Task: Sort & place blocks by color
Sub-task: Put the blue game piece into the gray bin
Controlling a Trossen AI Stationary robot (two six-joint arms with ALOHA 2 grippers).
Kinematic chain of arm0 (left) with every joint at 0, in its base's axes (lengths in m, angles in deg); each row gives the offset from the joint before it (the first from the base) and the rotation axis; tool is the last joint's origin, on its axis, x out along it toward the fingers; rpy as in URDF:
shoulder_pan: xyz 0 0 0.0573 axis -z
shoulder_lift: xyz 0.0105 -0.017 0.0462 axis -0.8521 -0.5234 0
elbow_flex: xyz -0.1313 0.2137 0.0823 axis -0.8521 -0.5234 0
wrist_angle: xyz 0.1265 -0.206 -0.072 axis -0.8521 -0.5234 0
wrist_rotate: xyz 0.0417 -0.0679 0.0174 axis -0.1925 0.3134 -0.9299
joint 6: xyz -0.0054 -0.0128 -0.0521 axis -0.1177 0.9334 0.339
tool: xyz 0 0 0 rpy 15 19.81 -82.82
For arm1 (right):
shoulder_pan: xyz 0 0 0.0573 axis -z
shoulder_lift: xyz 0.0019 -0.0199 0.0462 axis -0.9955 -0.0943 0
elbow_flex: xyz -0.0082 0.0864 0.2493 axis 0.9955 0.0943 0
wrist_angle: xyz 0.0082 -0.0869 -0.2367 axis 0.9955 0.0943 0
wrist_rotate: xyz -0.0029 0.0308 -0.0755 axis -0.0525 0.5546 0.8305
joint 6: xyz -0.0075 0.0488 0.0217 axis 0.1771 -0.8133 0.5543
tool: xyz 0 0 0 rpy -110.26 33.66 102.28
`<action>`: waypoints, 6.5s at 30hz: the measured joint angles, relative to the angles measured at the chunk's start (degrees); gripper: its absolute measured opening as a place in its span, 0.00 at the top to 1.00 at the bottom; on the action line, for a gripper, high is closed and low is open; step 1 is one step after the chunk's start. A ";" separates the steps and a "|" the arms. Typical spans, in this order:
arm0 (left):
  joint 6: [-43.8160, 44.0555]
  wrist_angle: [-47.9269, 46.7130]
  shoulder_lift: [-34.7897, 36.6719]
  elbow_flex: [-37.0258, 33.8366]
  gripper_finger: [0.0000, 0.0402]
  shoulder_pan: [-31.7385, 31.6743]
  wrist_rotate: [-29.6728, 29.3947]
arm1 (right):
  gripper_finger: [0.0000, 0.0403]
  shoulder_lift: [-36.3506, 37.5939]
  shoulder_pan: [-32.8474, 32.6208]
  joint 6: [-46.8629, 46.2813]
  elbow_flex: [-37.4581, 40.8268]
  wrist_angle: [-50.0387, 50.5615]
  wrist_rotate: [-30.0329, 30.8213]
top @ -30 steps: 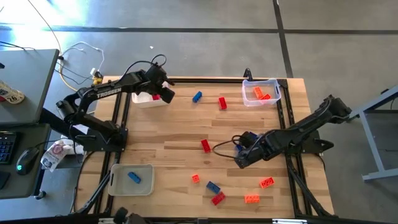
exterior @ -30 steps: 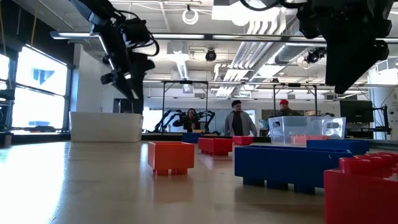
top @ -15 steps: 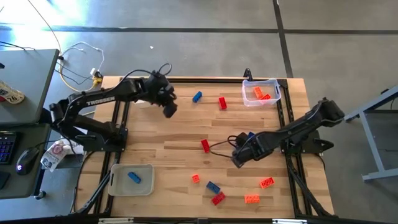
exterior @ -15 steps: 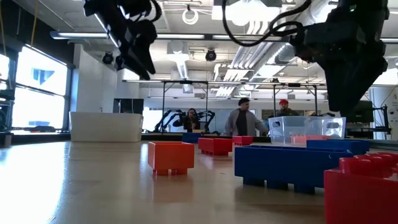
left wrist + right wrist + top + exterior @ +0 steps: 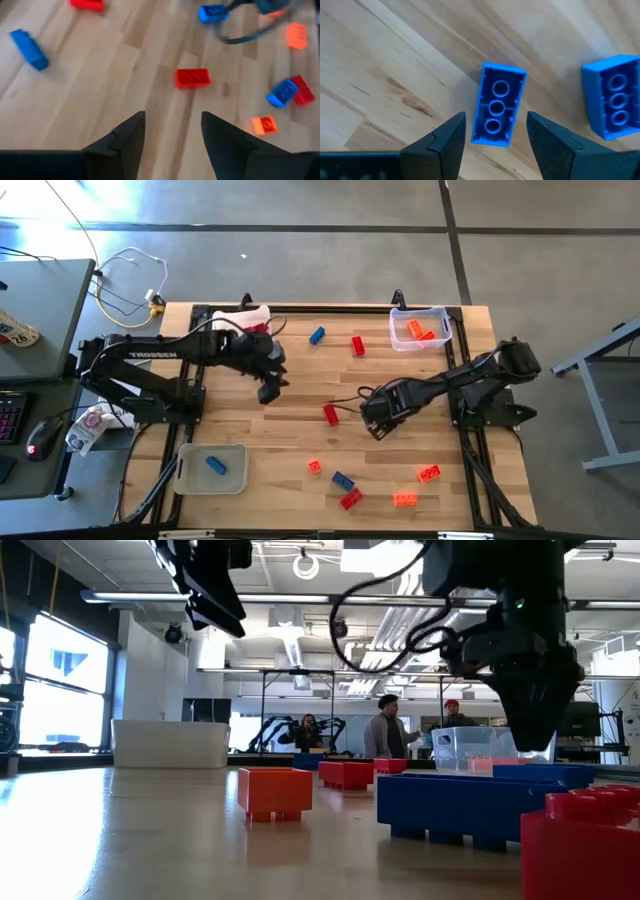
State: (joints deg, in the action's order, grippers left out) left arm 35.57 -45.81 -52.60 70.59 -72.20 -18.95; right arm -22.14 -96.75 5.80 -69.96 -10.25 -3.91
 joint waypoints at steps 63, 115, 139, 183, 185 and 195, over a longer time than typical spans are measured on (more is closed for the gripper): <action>-3.59 12.11 -0.04 -0.07 0.55 2.46 -6.29 | 0.73 3.41 4.92 34.05 -0.02 -40.36 1.13; -6.68 23.15 -1.60 -0.04 0.55 5.64 -3.00 | 0.72 3.41 11.06 56.15 -0.02 -68.16 -2.28; -10.39 28.27 -1.57 -0.31 0.72 5.67 -2.40 | 0.72 3.37 11.06 57.14 -0.02 -73.12 -2.19; 16.52 -20.67 3.58 -0.48 0.72 30.07 -5.62 | 0.38 3.39 23.88 52.46 -0.04 -67.05 -1.14; 18.96 -21.63 3.58 -0.48 0.72 32.57 -5.65 | 0.38 3.39 25.56 52.16 -0.04 -66.27 -1.10; 28.42 -21.88 3.21 -0.48 0.72 41.38 -4.16 | 0.38 3.39 30.53 49.87 -0.04 -61.96 7.04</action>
State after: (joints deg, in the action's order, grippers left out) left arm 63.99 -67.70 -49.39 70.11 -30.82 -23.10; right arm -18.75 -66.22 55.67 -70.00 -72.22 3.13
